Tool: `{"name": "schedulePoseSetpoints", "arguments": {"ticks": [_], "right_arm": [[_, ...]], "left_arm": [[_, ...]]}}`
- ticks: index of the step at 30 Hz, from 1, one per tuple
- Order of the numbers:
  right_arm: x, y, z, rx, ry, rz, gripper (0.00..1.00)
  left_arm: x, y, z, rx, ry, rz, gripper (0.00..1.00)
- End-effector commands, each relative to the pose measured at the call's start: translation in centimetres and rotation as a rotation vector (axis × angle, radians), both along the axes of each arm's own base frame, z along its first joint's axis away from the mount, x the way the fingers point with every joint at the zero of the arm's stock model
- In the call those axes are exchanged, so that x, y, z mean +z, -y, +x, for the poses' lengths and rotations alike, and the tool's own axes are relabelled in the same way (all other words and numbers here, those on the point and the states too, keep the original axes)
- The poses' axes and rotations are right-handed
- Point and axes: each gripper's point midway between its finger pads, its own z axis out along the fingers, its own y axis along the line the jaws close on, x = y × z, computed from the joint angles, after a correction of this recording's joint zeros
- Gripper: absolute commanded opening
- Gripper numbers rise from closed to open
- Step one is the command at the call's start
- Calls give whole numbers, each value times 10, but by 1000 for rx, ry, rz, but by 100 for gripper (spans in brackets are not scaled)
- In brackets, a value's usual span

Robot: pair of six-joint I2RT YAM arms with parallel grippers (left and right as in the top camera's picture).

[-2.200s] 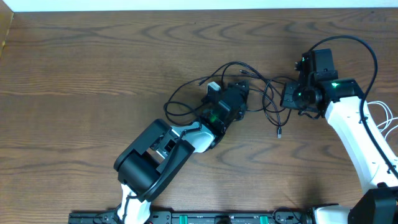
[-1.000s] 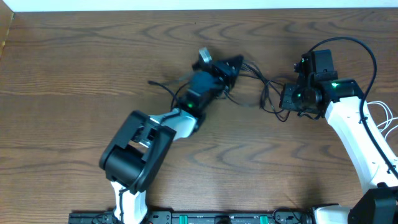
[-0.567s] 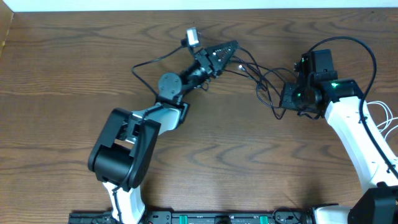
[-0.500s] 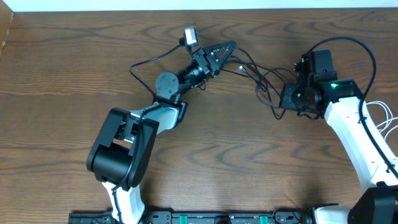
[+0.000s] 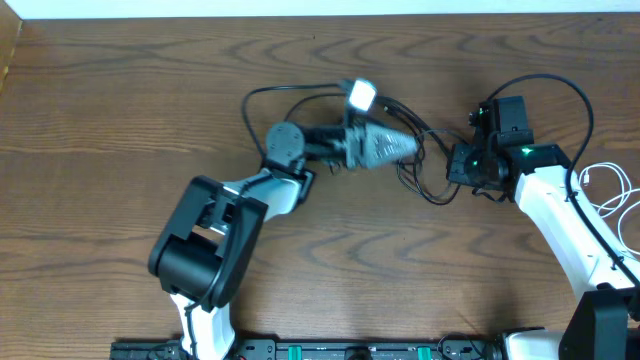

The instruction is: Untangle cables

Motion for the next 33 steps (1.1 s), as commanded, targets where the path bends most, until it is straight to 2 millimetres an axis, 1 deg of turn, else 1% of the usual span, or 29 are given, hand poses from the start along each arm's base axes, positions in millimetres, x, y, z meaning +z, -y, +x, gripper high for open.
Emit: {"name": "schedulePoseSetpoints", "arguments": {"ticks": [1,3,5,6,8,9,11,13,15,18,21,22,26,28,33], "right_arm": [[-5,-3,-3,-21,-15,7,34],[-5,-3,-3,-21,-15,7,43],[-5,-3,-3,-21,-15,7,49],[-5,-3,-3,-21,-15,7,53],[-5,-3,-3,-21,-16,7,59],[-5,-3,-3,-21,-18,8,61],[-6,-3,-5,-20,-24,8,66],[-7,-2,-7,-20,-35,6,69],[-7,-2,-8,-20,-38,6,71],[-7,-3,-8,-30,-39,11,72],[-7,-3,-8,-62,-44,26,72],[-7,-5,-8,-58,-45,37,72],[-3,-19,-6,-27,-41,111,72],[-2,-22,-6,-20,-40,126,73],[-3,-21,-7,-20,-42,126,73]], "left_arm": [[-6,-1,-48,-233,213,33,7],[-4,1,-45,-209,207,24,8],[5,4,-26,-104,159,-8,8],[11,6,-14,-35,108,-29,8],[20,7,5,61,31,-63,8],[23,6,11,95,21,-77,7],[24,2,20,134,47,-87,8],[17,-6,22,119,81,-58,8],[8,-15,19,75,110,-21,8],[-6,-33,14,-10,119,41,8],[-14,-47,10,-62,145,74,8],[-16,-51,8,-79,168,79,8],[-25,-56,11,-53,165,81,8],[-27,-55,17,-15,137,79,8],[-31,-50,47,144,9,81,8]]}}
